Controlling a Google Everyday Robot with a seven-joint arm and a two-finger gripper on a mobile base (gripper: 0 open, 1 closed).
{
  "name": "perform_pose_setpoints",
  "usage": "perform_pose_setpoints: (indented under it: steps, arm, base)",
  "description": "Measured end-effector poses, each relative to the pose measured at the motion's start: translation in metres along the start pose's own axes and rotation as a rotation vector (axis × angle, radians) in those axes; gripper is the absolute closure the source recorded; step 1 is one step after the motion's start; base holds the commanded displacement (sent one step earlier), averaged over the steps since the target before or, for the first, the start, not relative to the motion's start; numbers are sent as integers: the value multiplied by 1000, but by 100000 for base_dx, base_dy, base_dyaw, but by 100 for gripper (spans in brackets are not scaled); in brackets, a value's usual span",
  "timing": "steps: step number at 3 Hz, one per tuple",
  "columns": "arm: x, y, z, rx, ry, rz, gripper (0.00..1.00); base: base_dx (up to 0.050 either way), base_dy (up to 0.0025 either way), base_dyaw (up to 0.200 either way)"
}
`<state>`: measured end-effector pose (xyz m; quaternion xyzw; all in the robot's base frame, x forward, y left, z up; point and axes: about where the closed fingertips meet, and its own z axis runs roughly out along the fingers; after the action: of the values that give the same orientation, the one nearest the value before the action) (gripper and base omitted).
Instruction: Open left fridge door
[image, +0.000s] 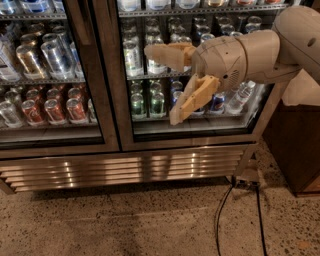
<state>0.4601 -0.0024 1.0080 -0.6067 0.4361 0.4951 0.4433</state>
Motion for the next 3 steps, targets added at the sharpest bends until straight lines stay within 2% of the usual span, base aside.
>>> perform_pose_setpoints:
  steps: [1, 2, 3]
  arm:
    - [0, 0, 0, 0, 0, 0, 0]
    - [0, 0, 0, 0, 0, 0, 0]
    - [0, 0, 0, 0, 0, 0, 0]
  base:
    - [3638, 252, 13797]
    - [4547, 185, 8232]
    - [4898, 1, -4]
